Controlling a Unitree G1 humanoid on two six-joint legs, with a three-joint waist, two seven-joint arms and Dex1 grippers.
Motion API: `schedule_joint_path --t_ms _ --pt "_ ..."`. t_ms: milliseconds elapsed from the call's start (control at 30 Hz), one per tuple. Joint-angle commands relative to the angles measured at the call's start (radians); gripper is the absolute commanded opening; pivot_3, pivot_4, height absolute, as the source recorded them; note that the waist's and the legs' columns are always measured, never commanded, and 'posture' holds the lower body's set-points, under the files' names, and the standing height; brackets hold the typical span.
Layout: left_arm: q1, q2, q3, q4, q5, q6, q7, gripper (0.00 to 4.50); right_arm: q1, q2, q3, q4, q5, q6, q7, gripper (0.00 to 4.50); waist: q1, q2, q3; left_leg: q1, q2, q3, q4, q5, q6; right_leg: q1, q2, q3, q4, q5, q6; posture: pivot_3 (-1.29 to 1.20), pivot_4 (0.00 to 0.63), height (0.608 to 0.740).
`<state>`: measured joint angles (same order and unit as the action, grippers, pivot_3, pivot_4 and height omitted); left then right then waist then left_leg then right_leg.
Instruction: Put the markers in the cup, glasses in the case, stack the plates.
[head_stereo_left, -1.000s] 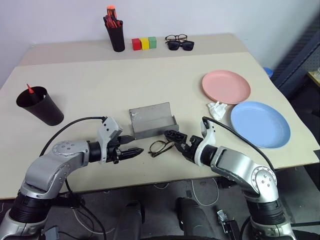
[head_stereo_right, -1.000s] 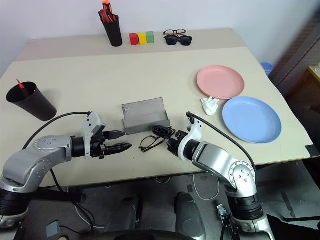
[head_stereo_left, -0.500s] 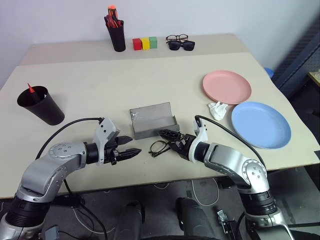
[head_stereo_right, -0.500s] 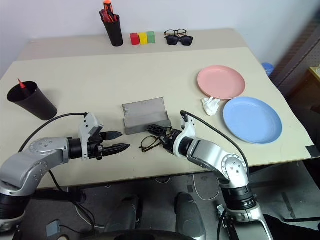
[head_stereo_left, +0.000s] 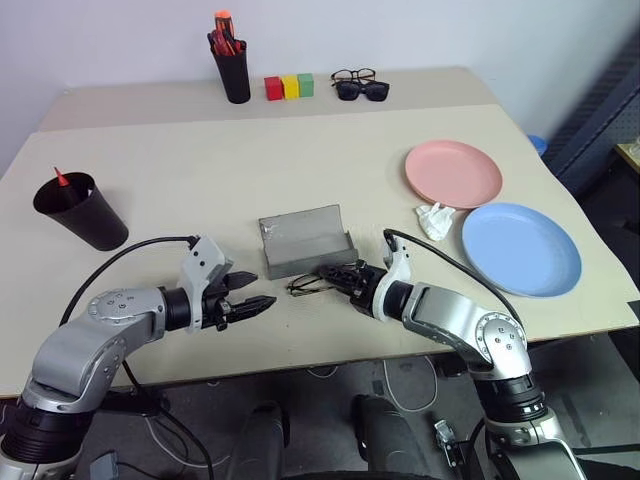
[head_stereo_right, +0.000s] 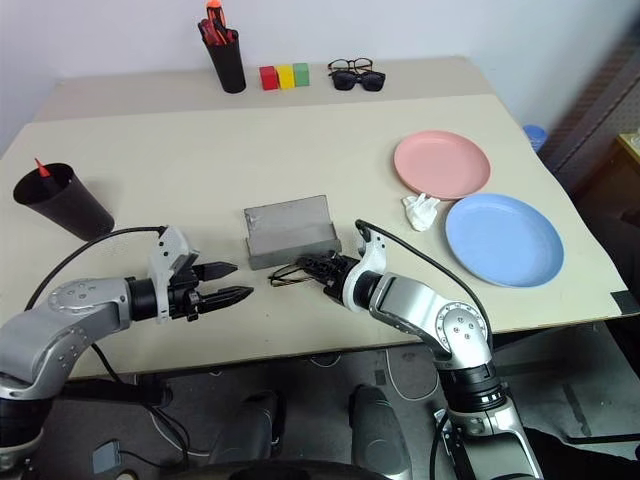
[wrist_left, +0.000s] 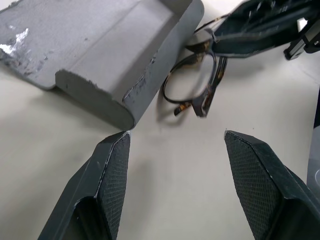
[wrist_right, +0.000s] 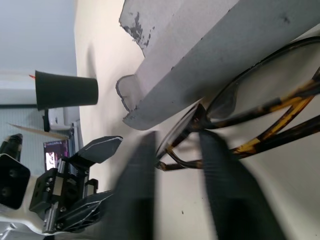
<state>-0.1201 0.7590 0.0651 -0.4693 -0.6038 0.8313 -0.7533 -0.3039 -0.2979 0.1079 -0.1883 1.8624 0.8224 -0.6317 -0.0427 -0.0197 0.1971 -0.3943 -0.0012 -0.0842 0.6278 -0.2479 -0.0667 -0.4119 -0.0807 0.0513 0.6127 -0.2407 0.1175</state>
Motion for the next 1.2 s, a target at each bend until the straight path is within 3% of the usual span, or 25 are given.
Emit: schedule_joint_path --t_ms 33,1200 --pt "0.004 0.007 0.036 -0.038 -0.019 0.002 0.007 3.06 -0.015 0.009 0.0 -0.01 -0.007 0.011 0.016 0.59 0.0 0.0 0.0 0.0 0.0 0.0 0.0 0.0 0.0 0.0 0.0 0.0 0.0 0.0 0.0 0.0 0.15 0.74" --pt "0.016 0.005 0.048 -0.077 -0.051 0.048 0.031 3.06 0.038 0.033 -0.065 0.011 -0.04 -0.012 -0.033 0.59 -0.001 0.0 0.0 0.0 0.0 0.0 0.0 0.0 0.0 0.0 0.0 0.0 0.0 0.0 0.0 0.0 0.15 0.74"
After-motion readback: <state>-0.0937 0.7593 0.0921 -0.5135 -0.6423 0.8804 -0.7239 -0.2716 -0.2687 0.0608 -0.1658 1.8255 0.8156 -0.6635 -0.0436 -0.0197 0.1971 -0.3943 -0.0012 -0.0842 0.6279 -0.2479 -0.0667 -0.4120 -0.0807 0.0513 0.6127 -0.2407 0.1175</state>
